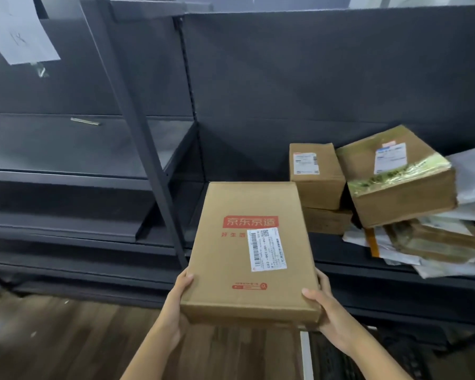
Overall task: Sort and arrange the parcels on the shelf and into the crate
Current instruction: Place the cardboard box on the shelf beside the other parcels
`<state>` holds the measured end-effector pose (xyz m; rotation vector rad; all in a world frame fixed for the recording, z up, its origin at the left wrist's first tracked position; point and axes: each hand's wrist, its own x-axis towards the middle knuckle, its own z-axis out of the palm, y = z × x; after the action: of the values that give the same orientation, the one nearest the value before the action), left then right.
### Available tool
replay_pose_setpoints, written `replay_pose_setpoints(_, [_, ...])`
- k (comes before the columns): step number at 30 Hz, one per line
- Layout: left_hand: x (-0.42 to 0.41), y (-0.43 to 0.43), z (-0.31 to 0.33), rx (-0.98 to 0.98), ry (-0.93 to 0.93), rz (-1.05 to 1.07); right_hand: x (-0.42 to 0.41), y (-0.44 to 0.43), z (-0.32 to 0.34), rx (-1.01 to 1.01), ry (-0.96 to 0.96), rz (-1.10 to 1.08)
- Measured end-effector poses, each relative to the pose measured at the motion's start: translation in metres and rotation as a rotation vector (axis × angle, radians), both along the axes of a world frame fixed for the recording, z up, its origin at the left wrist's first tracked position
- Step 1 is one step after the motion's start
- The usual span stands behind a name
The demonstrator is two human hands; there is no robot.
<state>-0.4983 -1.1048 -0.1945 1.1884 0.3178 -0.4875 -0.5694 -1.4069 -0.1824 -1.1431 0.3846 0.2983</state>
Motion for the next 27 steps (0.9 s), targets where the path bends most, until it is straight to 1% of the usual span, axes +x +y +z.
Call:
replay_pose_setpoints(5, [0.037, -0.005, -0.006, 0.024, 0.042, 0.032, 0.038, 0.0, -0.006, -0.007, 0.033, -0.037])
replay_pose_setpoints(9, [0.087, -0.005, -0.011, 0.019, 0.1, 0.025, 0.078, 0.008, -0.017, 0.004, 0.064, -0.092])
replay_pose_setpoints(13, [0.138, -0.002, -0.013, -0.002, 0.105, 0.006, 0.121, 0.021, -0.025, 0.012, 0.084, -0.149])
replay_pose_setpoints(17, [0.179, -0.001, -0.022, -0.013, 0.169, 0.021, 0.157, 0.031, -0.033, -0.012, 0.107, -0.211])
replay_pose_setpoints(19, [0.193, -0.001, -0.027, 0.007, 0.2, -0.003, 0.17, 0.032, -0.039, -0.009, 0.124, -0.244])
replay_pose_setpoints(23, [0.206, -0.004, -0.038, 0.048, 0.323, 0.001, 0.185, 0.03, -0.053, 0.002, 0.182, -0.297])
replay_pose_setpoints(27, [0.217, -0.012, -0.05, 0.069, 0.318, 0.002, 0.194, 0.028, -0.065, 0.01, 0.239, -0.337])
